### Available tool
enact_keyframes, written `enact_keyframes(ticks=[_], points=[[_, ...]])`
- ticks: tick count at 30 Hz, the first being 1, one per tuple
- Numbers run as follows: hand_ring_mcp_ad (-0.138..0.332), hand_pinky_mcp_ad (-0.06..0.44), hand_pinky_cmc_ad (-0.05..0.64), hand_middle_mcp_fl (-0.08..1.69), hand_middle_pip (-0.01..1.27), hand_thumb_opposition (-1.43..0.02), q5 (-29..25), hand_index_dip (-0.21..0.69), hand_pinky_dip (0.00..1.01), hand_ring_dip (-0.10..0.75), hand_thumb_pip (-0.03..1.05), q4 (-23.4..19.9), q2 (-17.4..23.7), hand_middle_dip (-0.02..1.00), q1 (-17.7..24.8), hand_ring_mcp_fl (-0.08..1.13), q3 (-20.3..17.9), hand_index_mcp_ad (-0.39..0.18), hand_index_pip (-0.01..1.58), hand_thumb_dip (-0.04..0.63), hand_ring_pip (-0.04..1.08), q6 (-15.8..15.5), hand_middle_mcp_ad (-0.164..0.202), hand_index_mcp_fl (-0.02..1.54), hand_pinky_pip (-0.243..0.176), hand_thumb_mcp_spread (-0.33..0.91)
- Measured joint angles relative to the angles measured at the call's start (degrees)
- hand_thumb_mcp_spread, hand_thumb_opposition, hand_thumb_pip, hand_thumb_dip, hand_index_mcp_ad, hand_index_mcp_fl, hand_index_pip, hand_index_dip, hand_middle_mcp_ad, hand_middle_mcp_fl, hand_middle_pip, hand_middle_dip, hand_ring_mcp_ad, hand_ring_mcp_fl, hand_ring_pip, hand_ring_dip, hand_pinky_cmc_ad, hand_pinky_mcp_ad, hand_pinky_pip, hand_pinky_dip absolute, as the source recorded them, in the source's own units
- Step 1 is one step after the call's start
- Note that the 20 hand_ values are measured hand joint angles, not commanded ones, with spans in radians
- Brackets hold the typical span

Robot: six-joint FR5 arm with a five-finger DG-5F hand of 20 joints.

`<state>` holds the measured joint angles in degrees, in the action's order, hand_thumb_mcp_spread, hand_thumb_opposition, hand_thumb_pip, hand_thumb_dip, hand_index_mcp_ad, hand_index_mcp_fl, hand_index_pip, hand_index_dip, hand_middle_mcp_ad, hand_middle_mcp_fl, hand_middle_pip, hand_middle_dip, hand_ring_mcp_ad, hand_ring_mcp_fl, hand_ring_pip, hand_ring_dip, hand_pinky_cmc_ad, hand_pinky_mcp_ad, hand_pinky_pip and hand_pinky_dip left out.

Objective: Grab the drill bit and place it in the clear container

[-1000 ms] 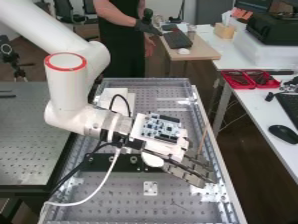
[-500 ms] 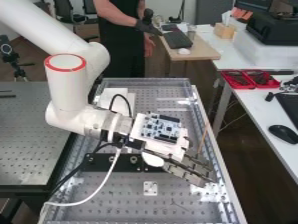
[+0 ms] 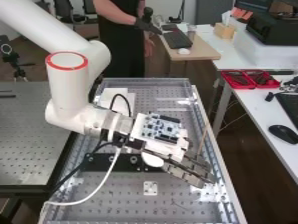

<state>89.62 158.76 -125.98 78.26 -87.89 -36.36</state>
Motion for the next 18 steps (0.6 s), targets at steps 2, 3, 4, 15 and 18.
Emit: enact_keyframes(ticks=[2, 3, 4, 15, 18], points=[[0.157, 0.133, 0.367, 0.25, 0.13, -0.87, 0.06, 0.185, 0.2, 0.014, 0.62, 0.62, 0.12, 0.2, -0.06, 0.08, 0.13, -0.188, 1.2, 0.251, 0.09, -0.51, 0.075, 0.48, -0.059, 0.55], [0.157, 0.133, 0.367, 0.23, 0.13, -0.86, 0.06, 0.188, 0.2, 0.014, 0.64, 0.78, 0.24, 0.2, -0.1, 0.08, 0.17, -0.18, 1.2, 0.248, 0.1, -0.93, 0.073, 0.47, -0.059, 0.54], [0.152, 0.129, 0.367, 0.23, 0.13, -0.85, 0.07, 0.176, 0.2, 0.014, 0.64, 0.83, 0.39, 0.2, -0.14, 0.07, 0.22, -0.176, 1.2, 0.248, 0.1, -1.46, 0.075, 0.46, -0.059, 0.52], [0.152, 0.129, 0.367, 0.24, 0.12, -0.84, 1.21, 0.169, 0.19, 0.014, 0.64, 1.44, 0.73, 0.2, 0.28, 0.05, 0.35, -0.171, 1.21, 0.253, 0.1, -5.52, 0.077, 0.42, -0.063, 0.49], [0.152, 0.131, 0.367, 0.24, 0.13, -0.82, 1.32, 0.169, 0.19, 0.014, 0.64, 1.32, 0.77, 0.2, 0.36, 0.05, 0.17, -0.162, 1.22, 0.253, 0.09, -5.82, 0.075, 0.42, -0.059, 0.49]])
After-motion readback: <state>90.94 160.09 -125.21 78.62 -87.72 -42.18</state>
